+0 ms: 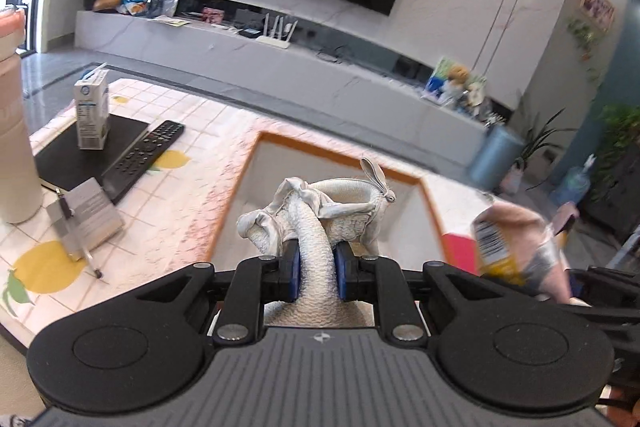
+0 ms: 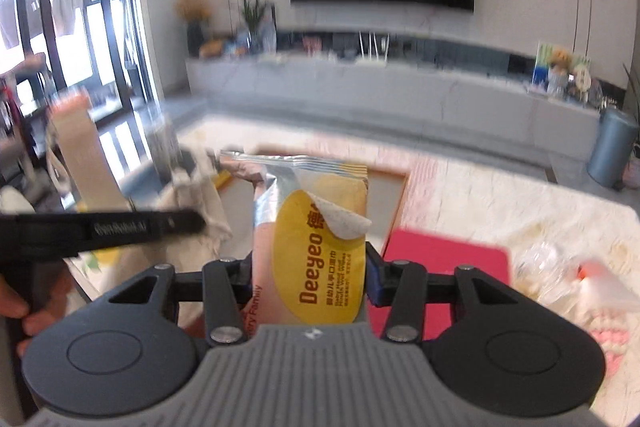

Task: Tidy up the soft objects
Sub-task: 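Carry the cream bag and snack bag over the white box and open both grippers, then move both open grippers back over the remaining items on the table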

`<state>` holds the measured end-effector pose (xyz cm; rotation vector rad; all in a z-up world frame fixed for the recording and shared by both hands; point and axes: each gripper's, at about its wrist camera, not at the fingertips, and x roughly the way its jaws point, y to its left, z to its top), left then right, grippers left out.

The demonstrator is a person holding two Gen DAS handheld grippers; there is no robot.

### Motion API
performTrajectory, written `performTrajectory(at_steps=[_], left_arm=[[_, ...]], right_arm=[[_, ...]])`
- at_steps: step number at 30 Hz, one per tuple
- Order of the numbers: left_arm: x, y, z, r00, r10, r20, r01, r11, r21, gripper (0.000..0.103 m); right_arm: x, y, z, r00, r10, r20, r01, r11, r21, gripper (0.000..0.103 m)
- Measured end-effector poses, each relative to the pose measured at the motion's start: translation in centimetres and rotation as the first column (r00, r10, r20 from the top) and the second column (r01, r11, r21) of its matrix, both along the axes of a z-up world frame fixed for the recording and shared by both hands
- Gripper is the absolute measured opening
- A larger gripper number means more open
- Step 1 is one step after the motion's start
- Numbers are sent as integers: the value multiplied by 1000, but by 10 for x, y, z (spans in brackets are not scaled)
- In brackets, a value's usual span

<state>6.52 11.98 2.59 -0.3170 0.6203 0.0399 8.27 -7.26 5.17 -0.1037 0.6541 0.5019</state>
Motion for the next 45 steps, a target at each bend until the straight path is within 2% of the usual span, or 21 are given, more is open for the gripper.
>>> performTrajectory(at_steps=[4, 7, 8, 9, 11, 15, 17, 19, 25, 30, 33, 37, 45], left_arm=[[3, 2, -8, 1000, -3, -21, 4, 1000, 15, 21], [1, -2, -13, 999, 9, -32, -7, 999, 38, 32], [-1, -4, -14, 999, 16, -28, -15, 998, 57, 44], [-2, -4, -15, 1000, 25, -14, -24, 997, 77, 62], [-10, -7, -10, 998, 52, 42, -56, 993, 104, 81], [-24, -7, 3, 988, 97, 123, -111, 987, 114, 91], [-29, -3, 7, 984, 127, 128, -140, 985, 99, 92], [-30, 3, 8, 979, 162, 122, -171, 982, 74, 92], [-31, 21, 4, 973, 211, 99, -215, 976, 32, 92], [-34, 18, 8, 972, 210, 104, -215, 976, 42, 92], [-36, 11, 16, 976, 186, 115, -194, 979, 58, 92], [-39, 0, 27, 972, 210, 108, -219, 972, 80, 90], [-33, -35, 43, 984, 148, 98, -159, 980, 116, 90]], right_arm=[[14, 11, -22, 999, 2, -43, -2, 1000, -5, 47], [16, 19, -27, 998, 8, -60, -8, 1000, 4, 47], [17, 22, -28, 998, 10, -60, -11, 1000, -3, 47], [18, 25, -30, 998, 10, -60, -10, 1000, -10, 47], [20, 28, -29, 998, 1, -60, -2, 1000, -15, 47], [24, 30, -29, 998, -2, -62, -1, 999, -43, 49], [20, 33, -27, 999, 8, -39, -11, 998, -55, 56], [15, 32, -21, 1000, 9, -9, -9, 999, -35, 73], [8, 22, 3, 999, -6, 40, 6, 1000, -2, 84], [4, 3, 20, 996, -33, 84, 34, 999, -10, 84], [4, -10, 26, 995, -62, 83, 62, 998, 2, 84], [1, -25, 32, 993, -78, 83, 77, 997, 20, 84], [-9, -66, 49, 984, -125, 128, 123, 992, 24, 84]])
